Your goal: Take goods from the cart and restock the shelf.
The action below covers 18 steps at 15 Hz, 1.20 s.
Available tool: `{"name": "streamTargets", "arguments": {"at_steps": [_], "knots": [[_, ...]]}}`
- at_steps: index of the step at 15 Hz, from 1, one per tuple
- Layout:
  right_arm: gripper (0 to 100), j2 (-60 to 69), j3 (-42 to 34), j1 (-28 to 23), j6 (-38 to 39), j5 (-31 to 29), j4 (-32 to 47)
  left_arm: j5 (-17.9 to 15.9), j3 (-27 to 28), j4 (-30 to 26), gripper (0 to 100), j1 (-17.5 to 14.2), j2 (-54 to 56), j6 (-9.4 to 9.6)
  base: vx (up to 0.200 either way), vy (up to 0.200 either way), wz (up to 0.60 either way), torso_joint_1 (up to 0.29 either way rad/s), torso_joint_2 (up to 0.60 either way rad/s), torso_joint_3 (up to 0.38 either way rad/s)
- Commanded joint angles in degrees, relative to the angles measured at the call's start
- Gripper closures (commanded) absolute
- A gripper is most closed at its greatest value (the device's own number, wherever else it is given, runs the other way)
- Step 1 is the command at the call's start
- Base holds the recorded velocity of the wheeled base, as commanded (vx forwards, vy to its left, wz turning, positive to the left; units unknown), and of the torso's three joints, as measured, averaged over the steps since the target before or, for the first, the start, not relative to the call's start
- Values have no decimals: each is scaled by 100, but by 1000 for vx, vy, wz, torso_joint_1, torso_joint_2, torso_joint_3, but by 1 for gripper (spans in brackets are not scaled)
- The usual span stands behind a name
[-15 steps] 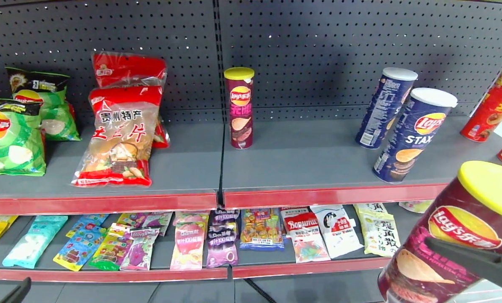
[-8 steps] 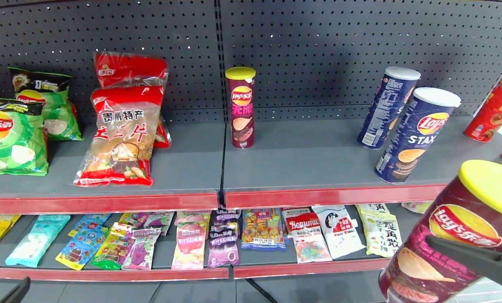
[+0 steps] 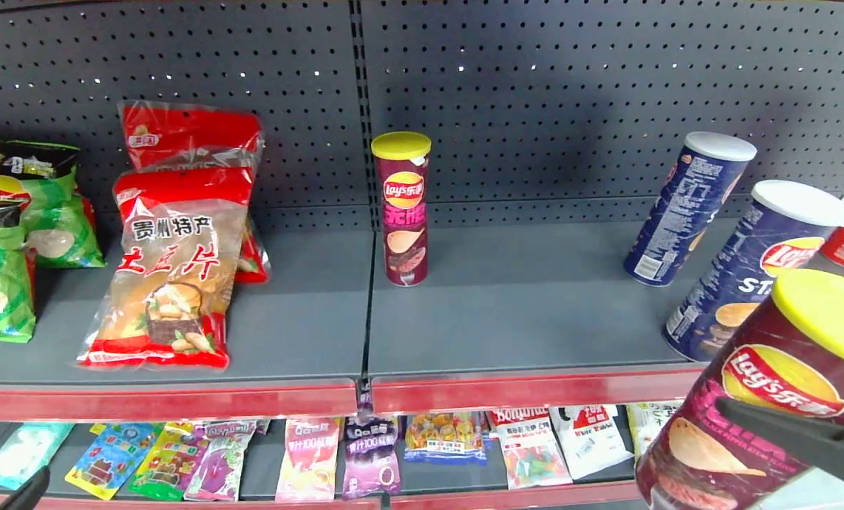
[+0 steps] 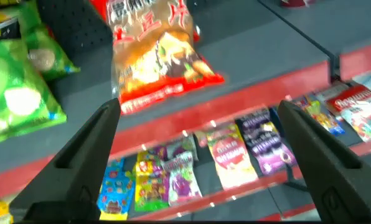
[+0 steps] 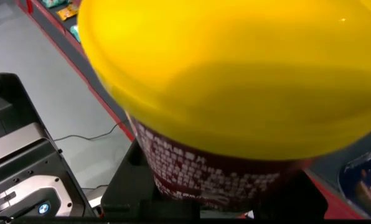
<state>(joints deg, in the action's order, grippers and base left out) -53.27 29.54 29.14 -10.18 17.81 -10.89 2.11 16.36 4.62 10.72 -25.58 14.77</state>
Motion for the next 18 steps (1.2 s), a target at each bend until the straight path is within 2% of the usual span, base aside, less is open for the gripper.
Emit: {"name": "streamTargets", "arguments": {"at_steps": [1, 3, 5, 7, 9, 10, 12, 14, 15, 16, 17, 18], "knots": [[100, -8, -9, 13, -2, 12, -1, -18, -1, 4, 0, 1, 0, -1, 0, 0, 0, 0, 0, 0], [100, -8, -1, 57, -19, 38, -1, -18, -10, 4, 0, 10, 0, 8, 0, 0, 0, 0, 0, 0], [100, -25, 8, 374, -19, 21, -1, -185, -10, -5, 0, 36, -70, 166, 0, 0, 0, 0, 0, 0], [100, -8, 8, 690, -10, 21, -19, -352, 43, 4, 0, 45, -316, 245, 0, 0, 0, 0, 0, 0], [100, 19, 8, 813, -10, 12, -19, -1002, 298, 30, 0, 185, -791, 219, 0, 0, 0, 0, 0, 0], [100, 36, -1, 813, 7, 12, -19, -1459, 684, 83, 0, 220, -1459, 184, 0, 0, 0, 0, 0, 0], [100, 36, 8, 804, 16, 12, -28, -1934, 1502, 399, 0, 396, -2777, 184, 0, 0, 0, 0, 0, 0], [100, 27, 105, 813, 16, 12, -28, -2268, 2433, 461, 0, 677, -3911, 157, 0, 0, 0, 0, 0, 0], [100, 36, 105, 813, 16, 12, -28, -2628, 3040, 514, 0, 739, -4649, -10, 0, 0, 0, 0, 0, 0], [100, 36, 105, 813, 25, 12, -28, -2760, 3260, 540, 0, 757, -4887, -54, 0, 0, 0, 0, 0, 0], [100, 36, 105, 804, 34, 12, -28, -2979, 3813, 637, 0, 792, -5590, -54, 0, 0, 0, 0, 0, 0], [100, 45, 105, 795, 34, 12, -28, -3023, 4042, 725, 0, 836, -5915, -54, 0, 0, 0, 0, 0, 0]]}}
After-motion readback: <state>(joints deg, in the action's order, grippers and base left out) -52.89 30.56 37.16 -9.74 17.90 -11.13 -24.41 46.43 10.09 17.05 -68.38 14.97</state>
